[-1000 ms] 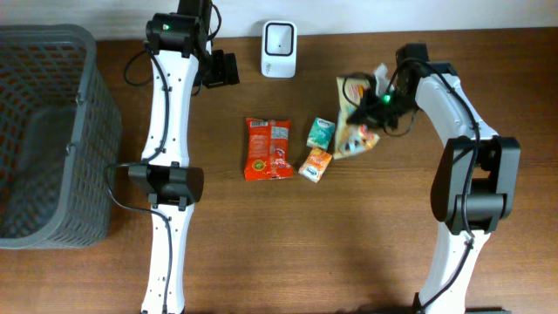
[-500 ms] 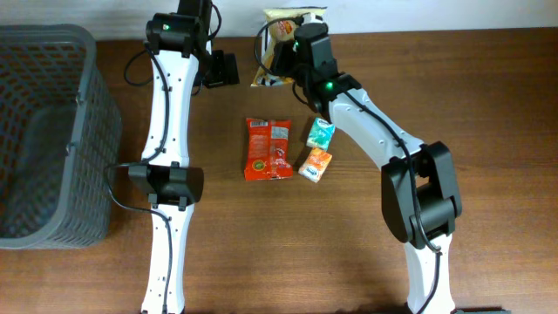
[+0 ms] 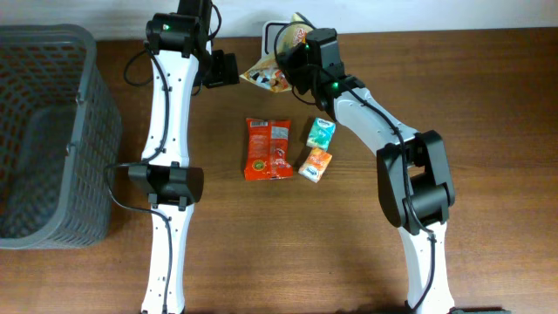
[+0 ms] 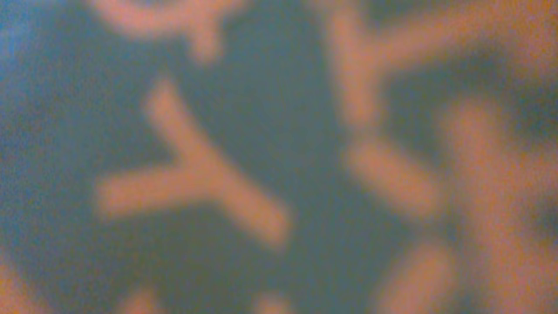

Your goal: Scan the item barcode

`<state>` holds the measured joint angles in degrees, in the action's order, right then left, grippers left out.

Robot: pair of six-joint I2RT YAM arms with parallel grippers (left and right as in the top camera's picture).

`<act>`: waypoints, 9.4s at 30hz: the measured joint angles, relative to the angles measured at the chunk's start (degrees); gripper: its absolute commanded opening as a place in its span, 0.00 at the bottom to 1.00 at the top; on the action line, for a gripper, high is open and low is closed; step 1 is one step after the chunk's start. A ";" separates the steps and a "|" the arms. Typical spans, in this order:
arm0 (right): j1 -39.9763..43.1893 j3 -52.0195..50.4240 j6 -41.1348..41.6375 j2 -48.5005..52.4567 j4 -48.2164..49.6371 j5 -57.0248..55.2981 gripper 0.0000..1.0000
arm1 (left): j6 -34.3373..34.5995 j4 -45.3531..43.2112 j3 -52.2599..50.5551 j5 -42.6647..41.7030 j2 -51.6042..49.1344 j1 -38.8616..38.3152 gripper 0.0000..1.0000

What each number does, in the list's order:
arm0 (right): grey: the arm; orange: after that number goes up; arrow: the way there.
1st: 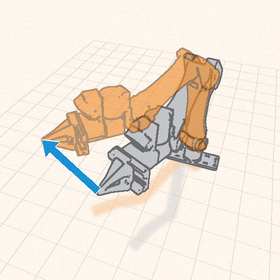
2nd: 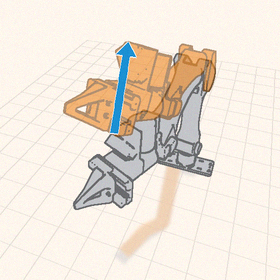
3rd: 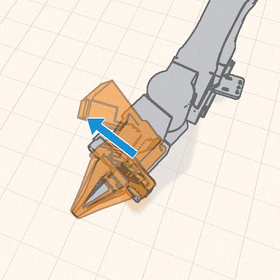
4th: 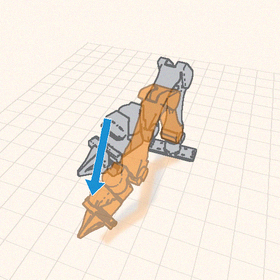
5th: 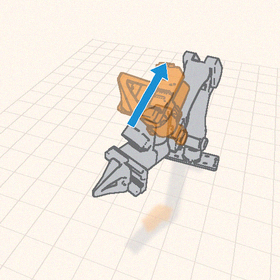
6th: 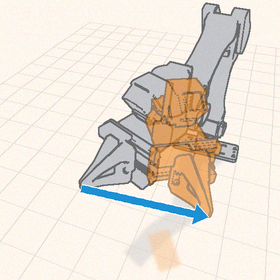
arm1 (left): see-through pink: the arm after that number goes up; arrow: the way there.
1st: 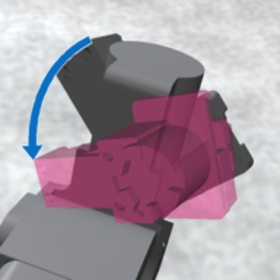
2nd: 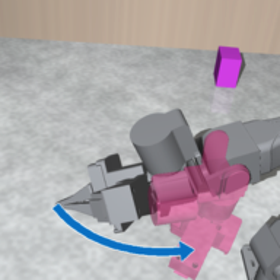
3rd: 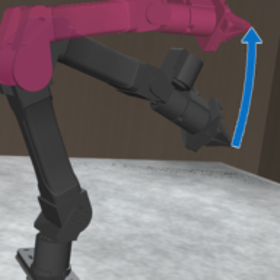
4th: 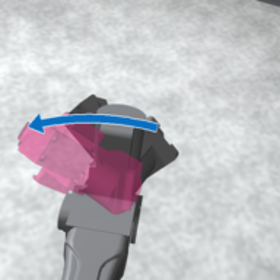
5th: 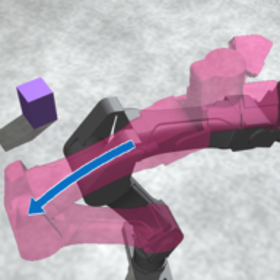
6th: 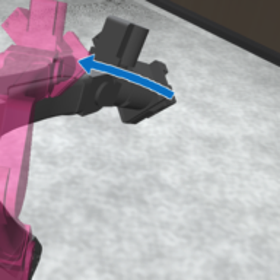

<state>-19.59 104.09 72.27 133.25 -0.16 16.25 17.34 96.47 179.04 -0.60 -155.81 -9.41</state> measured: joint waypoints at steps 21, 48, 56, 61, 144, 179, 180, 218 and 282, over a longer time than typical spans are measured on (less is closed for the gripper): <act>-2.54 11.39 0.02 10.38 2.23 1.81 0.04 | 0.00 0.00 0.00 0.00 0.00 0.00 0.99; 0.04 34.71 -38.07 9.33 -30.56 -12.11 0.04 | 0.00 -0.02 0.00 0.00 0.00 0.00 0.99; -0.22 34.64 -25.94 17.62 -19.85 -8.85 0.04 | 0.00 0.00 0.00 0.00 0.00 0.00 0.99; -2.14 34.64 -21.44 17.81 -14.80 -4.70 0.04 | 0.00 -0.02 0.00 -0.02 0.00 0.00 0.99; 58.01 25.31 -48.50 1.70 -80.19 -10.71 0.99 | 0.00 0.00 0.00 0.00 0.00 0.00 0.99; -8.96 -2.75 -51.82 -13.07 -50.05 -3.21 0.85 | 0.00 0.00 0.00 -0.02 0.00 0.00 0.99; -9.07 -2.78 -51.10 -13.07 -50.05 -3.89 0.84 | 0.00 0.00 0.00 0.00 0.00 0.00 0.99; 8.15 5.95 -50.31 -15.78 -77.48 -19.98 0.05 | 0.00 0.02 0.00 0.00 0.00 0.00 0.99; -8.24 -33.09 -43.06 -19.19 -41.55 -45.31 0.30 | 0.00 0.00 0.00 0.00 0.00 0.00 0.99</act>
<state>-27.83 71.00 29.21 114.06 -41.71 -29.06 17.34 96.47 179.04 -0.60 -155.81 -9.41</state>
